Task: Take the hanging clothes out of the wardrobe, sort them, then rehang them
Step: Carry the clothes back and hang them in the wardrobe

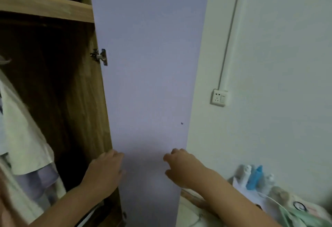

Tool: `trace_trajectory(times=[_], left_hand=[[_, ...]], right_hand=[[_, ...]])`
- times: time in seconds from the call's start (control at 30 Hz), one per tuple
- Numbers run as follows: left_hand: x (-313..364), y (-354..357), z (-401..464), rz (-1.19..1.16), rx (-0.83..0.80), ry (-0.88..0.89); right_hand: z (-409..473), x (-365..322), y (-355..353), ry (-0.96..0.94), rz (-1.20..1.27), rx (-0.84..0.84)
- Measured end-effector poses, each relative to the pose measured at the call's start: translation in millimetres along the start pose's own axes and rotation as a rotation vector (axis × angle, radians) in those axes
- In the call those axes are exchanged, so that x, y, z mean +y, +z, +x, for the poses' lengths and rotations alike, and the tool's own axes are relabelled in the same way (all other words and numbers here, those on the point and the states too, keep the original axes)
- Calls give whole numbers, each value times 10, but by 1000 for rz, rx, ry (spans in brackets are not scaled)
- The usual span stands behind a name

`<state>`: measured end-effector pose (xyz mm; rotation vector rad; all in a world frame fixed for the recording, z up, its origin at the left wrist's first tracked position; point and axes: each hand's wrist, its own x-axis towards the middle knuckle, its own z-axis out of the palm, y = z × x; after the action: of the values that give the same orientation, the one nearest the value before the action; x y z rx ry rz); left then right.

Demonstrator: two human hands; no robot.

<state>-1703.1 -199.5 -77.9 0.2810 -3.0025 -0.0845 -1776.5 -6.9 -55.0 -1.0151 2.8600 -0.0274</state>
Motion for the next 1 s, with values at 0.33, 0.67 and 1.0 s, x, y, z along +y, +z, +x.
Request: trace_trajectory(times=[0.33, 0.67, 1.0], left_hand=[[430, 60, -370, -9, -117, 307], [1884, 72, -878, -14, -136, 687], [3665, 41, -2008, -81, -181, 1053]], right_hand=[[-1165, -61, 253, 282, 59, -13], [-2828, 343, 460, 670, 89, -8], [-4929, 603, 577, 1064, 140, -19]])
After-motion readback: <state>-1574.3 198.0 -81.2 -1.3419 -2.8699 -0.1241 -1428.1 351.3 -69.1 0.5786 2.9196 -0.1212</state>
